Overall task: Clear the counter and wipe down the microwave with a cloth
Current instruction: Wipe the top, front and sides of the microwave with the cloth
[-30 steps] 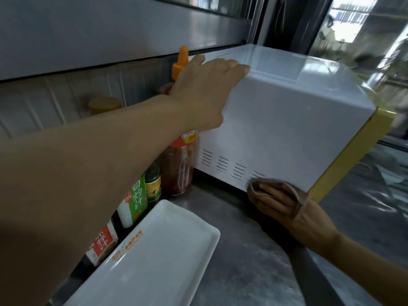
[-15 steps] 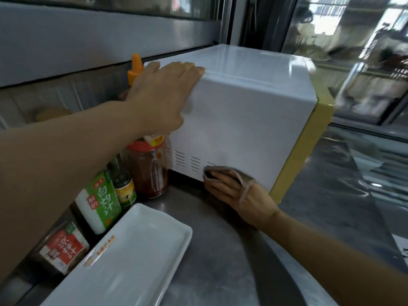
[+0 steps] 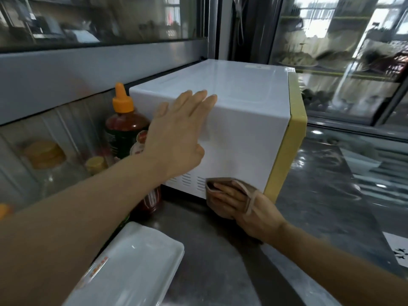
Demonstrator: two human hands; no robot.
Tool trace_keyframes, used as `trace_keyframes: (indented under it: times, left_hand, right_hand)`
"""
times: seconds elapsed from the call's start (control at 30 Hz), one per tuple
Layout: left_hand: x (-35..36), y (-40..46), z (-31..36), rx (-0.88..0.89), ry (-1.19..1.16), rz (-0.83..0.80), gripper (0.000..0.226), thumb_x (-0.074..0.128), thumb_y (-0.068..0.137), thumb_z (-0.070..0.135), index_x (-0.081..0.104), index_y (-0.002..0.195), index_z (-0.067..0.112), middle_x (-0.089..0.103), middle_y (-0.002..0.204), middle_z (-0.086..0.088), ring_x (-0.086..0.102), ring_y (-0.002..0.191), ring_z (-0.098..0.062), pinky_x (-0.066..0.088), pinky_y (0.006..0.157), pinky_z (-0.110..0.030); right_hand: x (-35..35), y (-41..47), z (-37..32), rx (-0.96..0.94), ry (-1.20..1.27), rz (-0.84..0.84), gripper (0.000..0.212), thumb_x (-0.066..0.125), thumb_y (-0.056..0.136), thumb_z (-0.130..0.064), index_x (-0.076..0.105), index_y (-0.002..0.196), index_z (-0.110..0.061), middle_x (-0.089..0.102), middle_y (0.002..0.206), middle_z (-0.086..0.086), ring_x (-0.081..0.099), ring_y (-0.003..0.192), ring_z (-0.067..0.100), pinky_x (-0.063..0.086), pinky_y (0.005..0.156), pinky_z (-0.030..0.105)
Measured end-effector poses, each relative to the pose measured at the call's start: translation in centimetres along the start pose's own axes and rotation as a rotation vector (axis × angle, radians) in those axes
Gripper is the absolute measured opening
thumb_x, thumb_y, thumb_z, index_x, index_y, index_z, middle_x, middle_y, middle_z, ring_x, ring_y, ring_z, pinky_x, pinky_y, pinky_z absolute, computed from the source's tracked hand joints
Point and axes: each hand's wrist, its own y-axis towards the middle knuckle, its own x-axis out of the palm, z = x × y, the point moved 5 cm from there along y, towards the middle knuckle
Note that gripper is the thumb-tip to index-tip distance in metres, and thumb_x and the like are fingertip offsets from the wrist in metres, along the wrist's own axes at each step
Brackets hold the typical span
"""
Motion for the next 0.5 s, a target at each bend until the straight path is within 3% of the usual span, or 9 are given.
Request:
trace_keyframes:
  times: [0.07,0.13,0.2,0.3,0.5]
  left_hand:
    - [0.3,-0.1,-0.1,-0.027,-0.032,0.02,0.09,0.064,0.079,0.023,0.009,0.15,0.027,0.008,0.159,0.005,0.004,0.147,-0.017,0.013,0.117,-0.047]
    - [0.5,-0.2,-0.1,-0.036,-0.051,0.031,0.091,0.065,0.077,0.022,0.011,0.149,0.028,0.01,0.158,0.005,0.005,0.147,-0.018,0.015,0.117,-0.048]
    - [0.6,-0.2,-0.1,-0.048,-0.062,0.039,0.091,0.067,0.076,0.022,0.012,0.149,0.028,0.011,0.158,0.005,0.005,0.147,-0.018,0.016,0.117,-0.049]
    - [0.8,-0.2,-0.1,-0.062,-0.074,0.042,0.092,0.069,0.074,0.023,0.014,0.147,0.029,0.012,0.157,0.005,0.006,0.147,-0.019,0.016,0.117,-0.05]
    - [0.8,-0.1,0.2,-0.091,-0.11,0.032,0.092,0.069,0.073,0.021,0.013,0.146,0.028,0.011,0.157,0.005,0.003,0.147,-0.02,0.017,0.116,-0.051]
  right_hand:
    - [-0.3,2.4,-0.3,-0.026,-0.071,-0.014,0.057,0.058,0.08,-0.025,0.049,0.136,-0.026,0.042,0.146,-0.005,0.037,0.137,0.022,0.003,0.115,0.043]
    - [-0.7,2.9,-0.3,0.01,-0.094,-0.043,0.054,0.049,0.089,-0.03,0.039,0.142,-0.036,0.027,0.153,-0.01,0.02,0.145,0.02,-0.005,0.117,0.044]
    - [-0.9,1.1,0.4,0.069,-0.051,-0.036,0.057,0.041,0.092,-0.025,0.029,0.147,-0.03,0.017,0.157,-0.006,0.009,0.147,0.021,-0.003,0.118,0.046]
    - [-1.5,-3.8,2.1,0.134,0.021,0.031,0.065,0.043,0.084,-0.017,0.03,0.147,-0.018,0.021,0.157,-0.003,0.013,0.146,0.02,0.012,0.116,0.04]
    - [-5.3,-7.7,5.9,0.452,0.051,0.187,0.066,0.036,0.087,-0.027,0.016,0.15,-0.025,-0.001,0.159,-0.009,-0.002,0.147,0.011,0.003,0.117,0.039]
